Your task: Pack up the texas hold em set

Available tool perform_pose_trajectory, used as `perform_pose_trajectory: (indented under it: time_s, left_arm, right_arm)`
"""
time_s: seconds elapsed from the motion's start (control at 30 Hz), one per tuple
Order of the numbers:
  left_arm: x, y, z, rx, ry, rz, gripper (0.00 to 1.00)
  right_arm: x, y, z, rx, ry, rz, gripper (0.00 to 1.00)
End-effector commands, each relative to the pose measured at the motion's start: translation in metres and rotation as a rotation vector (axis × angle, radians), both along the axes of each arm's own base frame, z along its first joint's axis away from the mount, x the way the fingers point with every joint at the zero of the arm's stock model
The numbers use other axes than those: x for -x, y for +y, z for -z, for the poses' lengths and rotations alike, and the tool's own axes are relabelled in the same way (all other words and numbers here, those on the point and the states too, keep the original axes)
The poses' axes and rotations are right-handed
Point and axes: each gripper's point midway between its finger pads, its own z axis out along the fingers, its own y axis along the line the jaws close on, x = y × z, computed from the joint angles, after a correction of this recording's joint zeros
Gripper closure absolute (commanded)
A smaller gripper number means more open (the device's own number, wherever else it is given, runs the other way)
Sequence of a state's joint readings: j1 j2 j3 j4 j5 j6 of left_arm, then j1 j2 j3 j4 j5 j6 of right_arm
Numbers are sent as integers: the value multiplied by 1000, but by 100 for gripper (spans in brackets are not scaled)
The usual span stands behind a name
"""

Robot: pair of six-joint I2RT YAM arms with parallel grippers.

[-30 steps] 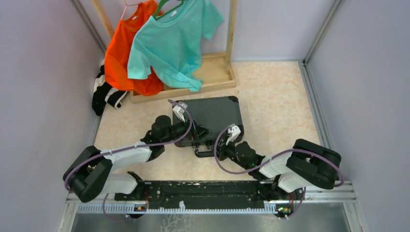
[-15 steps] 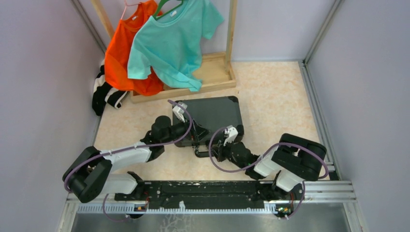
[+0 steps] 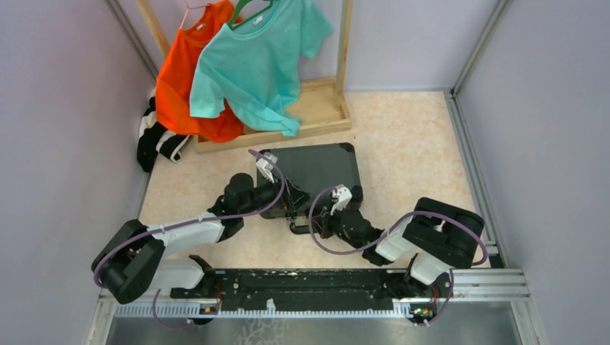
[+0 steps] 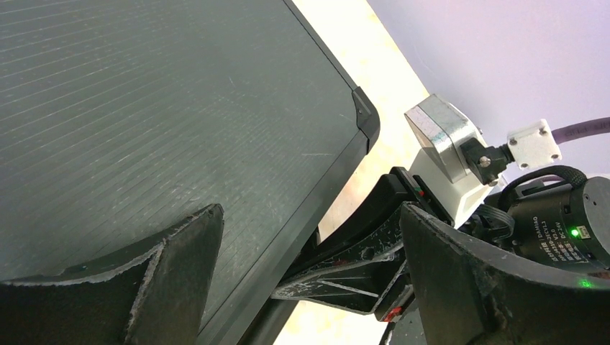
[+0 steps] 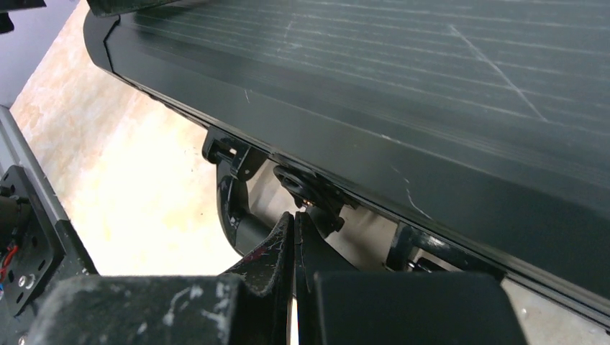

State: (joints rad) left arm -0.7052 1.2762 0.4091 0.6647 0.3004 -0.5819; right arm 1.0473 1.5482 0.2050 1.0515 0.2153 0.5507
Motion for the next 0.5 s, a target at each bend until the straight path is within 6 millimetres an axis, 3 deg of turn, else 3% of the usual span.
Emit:
perform_pose_trajectory:
  time_s: [0.0,0.2,0.47]
  left_arm:
    - [49,40,106,-265,341,-14,1]
    - [50,40,107,-268,342,-12,1]
    - [50,41,108,-268,343,-16,1]
  right_arm:
    - [-6,18,-14,-41,-31,-15,100]
    - [-9,18,-6,-22,-22,-1,100]
    - [-14,3,14,60,20,75,100]
